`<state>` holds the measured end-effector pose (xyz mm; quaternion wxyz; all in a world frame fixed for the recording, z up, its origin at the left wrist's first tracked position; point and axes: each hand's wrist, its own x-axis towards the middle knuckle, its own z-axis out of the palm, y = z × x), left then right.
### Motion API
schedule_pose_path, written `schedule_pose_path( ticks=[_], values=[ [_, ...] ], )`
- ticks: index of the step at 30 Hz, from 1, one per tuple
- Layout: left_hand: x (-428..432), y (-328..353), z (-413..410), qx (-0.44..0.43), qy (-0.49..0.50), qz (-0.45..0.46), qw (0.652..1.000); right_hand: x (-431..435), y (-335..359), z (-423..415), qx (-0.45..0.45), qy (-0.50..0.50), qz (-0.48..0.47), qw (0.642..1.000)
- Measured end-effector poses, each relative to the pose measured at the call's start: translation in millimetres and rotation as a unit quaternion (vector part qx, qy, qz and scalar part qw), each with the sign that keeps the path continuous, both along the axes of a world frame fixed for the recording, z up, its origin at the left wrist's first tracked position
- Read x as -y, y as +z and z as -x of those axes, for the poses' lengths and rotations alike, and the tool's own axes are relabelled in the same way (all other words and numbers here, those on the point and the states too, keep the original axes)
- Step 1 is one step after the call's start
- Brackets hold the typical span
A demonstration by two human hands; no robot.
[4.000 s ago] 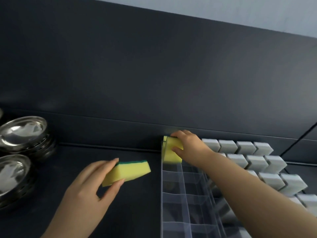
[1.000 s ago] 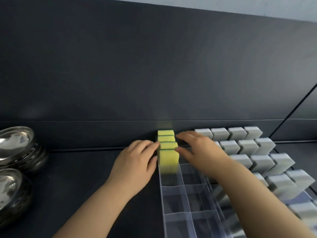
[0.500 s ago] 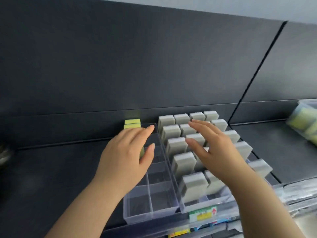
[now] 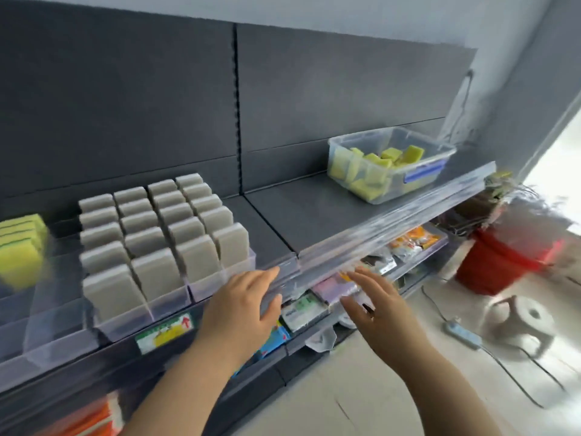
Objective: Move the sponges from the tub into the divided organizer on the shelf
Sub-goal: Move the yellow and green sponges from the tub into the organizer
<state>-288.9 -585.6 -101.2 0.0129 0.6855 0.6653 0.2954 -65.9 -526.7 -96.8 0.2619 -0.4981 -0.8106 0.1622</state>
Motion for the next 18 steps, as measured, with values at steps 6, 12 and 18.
schedule_pose_path(
  ticks=[6,12,18],
  values=[
    [-29.2,-46.4,-74.6,-0.011,-0.039,0.104,0.994,15.8,-40.7,-93.5,0.049,-0.077,0.074,0.993],
    [-84.0,-60.2,-99.7,-0.005,-0.062,0.111,0.992,-2.7,-55.2,-143.4,0.055,-0.136,0.101,0.984],
    [-162.1,-62.3,-124.4,0.019,-0.107,0.085,0.99,-73.1,-61.5,-166.5,0.064,-0.144,0.124,0.98]
  ],
)
